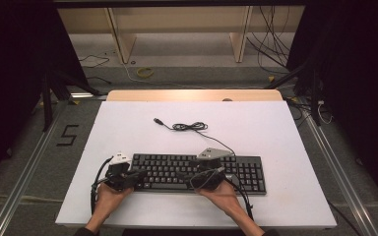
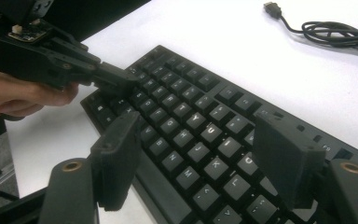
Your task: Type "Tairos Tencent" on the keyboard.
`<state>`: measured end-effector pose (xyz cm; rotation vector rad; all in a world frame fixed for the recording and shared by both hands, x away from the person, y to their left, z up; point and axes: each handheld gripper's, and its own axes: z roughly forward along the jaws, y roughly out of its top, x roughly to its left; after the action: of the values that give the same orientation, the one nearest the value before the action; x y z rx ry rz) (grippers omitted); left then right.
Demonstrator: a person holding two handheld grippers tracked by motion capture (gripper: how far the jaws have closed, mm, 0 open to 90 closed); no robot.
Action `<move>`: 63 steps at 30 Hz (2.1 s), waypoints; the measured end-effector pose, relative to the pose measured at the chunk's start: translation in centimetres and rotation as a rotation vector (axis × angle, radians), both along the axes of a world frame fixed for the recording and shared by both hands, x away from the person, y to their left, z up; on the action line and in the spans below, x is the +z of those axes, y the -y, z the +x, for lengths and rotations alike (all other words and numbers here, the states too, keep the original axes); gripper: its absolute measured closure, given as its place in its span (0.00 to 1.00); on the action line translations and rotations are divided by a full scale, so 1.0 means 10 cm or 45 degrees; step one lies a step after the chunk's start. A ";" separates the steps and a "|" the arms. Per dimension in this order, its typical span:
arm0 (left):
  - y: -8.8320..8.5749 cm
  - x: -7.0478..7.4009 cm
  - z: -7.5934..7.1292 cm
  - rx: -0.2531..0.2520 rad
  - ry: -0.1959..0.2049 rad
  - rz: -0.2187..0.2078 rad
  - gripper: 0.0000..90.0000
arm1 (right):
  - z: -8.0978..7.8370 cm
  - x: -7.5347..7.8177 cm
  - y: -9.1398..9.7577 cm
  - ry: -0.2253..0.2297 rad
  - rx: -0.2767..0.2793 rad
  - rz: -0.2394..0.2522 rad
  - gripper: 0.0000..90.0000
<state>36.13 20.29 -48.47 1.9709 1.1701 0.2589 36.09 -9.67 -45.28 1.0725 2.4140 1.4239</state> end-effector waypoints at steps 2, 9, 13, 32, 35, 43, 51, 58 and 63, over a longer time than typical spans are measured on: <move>0.00 0.01 0.00 0.002 0.006 -0.009 0.99 | 0.01 0.00 0.00 0.004 -0.005 -0.004 0.38; -0.02 0.05 -0.03 0.004 0.002 -0.068 0.78 | 0.09 -0.02 0.00 -0.001 -0.038 -0.019 0.48; -0.02 0.08 -0.05 0.004 0.022 -0.090 0.68 | 0.12 -0.02 -0.01 -0.001 -0.052 -0.041 0.57; -0.05 0.14 -0.16 0.000 0.102 -0.196 0.38 | 0.23 -0.06 -0.09 -0.013 -0.032 -0.088 0.88; -0.06 0.14 -0.16 0.001 0.103 -0.197 0.34 | 0.25 -0.09 -0.11 -0.025 -0.031 -0.116 0.93; -0.06 0.16 -0.18 -0.010 0.120 -0.235 0.32 | 0.28 -0.15 -0.14 -0.040 -0.034 -0.162 1.00; -0.06 0.16 -0.19 -0.016 0.125 -0.240 0.31 | 0.30 -0.18 -0.15 -0.054 -0.041 -0.171 1.00; -0.06 0.17 -0.21 -0.022 0.140 -0.250 0.28 | 0.33 -0.26 -0.20 -0.084 -0.038 -0.205 1.00; -0.06 0.17 -0.21 -0.023 0.141 -0.248 0.28 | 0.33 -0.26 -0.20 -0.084 -0.038 -0.205 1.00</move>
<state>34.07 20.90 -46.78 1.7739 1.0649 0.2322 39.37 -7.71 -47.90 1.1283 2.4962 1.1799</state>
